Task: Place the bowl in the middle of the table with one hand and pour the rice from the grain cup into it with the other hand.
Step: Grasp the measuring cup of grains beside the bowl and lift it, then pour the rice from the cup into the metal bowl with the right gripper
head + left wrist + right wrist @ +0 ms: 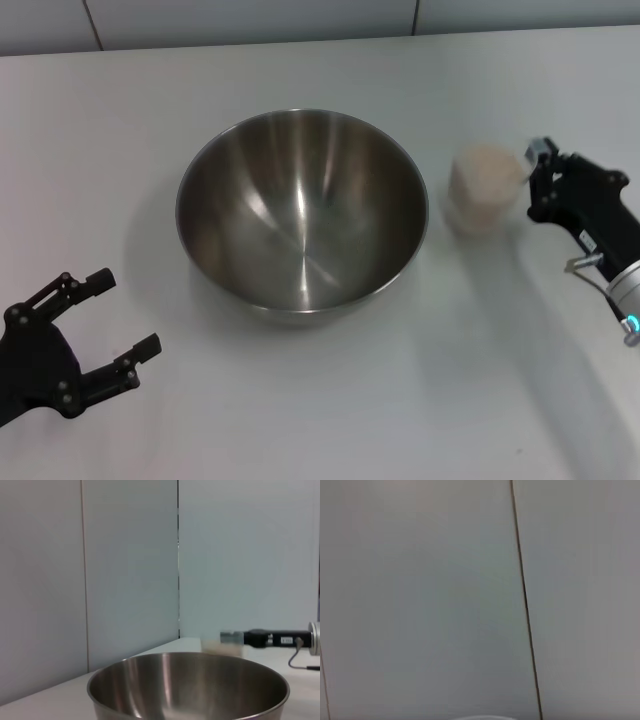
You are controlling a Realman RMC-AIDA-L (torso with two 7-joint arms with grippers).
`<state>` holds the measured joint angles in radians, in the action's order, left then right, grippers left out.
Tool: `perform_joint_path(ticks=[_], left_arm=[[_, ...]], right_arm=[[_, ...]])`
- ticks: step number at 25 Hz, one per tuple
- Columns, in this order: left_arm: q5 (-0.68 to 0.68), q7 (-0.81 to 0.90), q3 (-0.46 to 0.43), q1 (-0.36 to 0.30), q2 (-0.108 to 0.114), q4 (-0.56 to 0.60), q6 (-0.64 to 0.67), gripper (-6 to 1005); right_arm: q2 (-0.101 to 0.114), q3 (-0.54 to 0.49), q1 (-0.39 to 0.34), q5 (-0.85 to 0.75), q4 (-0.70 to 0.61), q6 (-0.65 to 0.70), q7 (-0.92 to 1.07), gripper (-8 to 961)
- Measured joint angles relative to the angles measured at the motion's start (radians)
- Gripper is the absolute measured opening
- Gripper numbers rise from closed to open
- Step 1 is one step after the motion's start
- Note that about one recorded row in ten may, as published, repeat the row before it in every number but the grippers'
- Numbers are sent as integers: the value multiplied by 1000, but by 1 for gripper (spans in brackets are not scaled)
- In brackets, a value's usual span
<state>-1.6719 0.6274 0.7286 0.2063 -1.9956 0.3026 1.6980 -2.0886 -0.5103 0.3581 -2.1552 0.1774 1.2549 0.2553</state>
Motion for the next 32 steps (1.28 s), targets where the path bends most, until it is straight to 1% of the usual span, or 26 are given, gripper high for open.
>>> perform_joint_path(ticks=[1, 5, 9, 10, 15, 23, 25, 26, 27, 28, 29, 30, 31, 32], left_arm=[[0, 0, 0, 0, 0, 0, 0, 868], [0, 1, 1, -5, 0, 8, 1, 868], [0, 1, 4, -6, 0, 8, 2, 868], [0, 1, 5, -7, 0, 9, 2, 868], [0, 2, 6, -7, 1, 9, 2, 868], [0, 2, 6, -7, 1, 9, 6, 868], [0, 2, 3, -7, 2, 9, 10, 868], [0, 2, 3, -7, 2, 9, 10, 868], [0, 2, 2, -9, 1, 9, 12, 868], [0, 2, 2, -9, 1, 9, 12, 868], [0, 2, 2, -9, 1, 9, 12, 868], [0, 3, 2, -12, 2, 9, 15, 868], [0, 3, 2, -12, 2, 9, 15, 868], [0, 3, 2, -12, 2, 9, 16, 868]], right_arm=[[0, 0, 0, 0, 0, 0, 0, 29], [6, -17, 18, 0, 3, 100, 7, 28], [9, -28, 35, 0, -1, 136, 8, 28], [12, -30, 49, 0, -6, 152, 8, 28], [15, -31, 82, 0, -24, 161, 10, 28], [15, -29, 89, -6, -27, 162, 30, 27], [21, -10, 110, -48, -38, 176, 97, 27], [21, -10, 110, -48, -38, 176, 97, 27], [27, 2, 141, -110, -58, 183, 158, 27], [27, 2, 141, -110, -58, 183, 158, 27], [29, 4, 156, -144, -67, 186, 186, 26], [32, 7, 190, -212, -88, 187, 239, 26], [32, 7, 190, -212, -88, 187, 239, 25], [32, 8, 206, -245, -98, 187, 260, 25]])
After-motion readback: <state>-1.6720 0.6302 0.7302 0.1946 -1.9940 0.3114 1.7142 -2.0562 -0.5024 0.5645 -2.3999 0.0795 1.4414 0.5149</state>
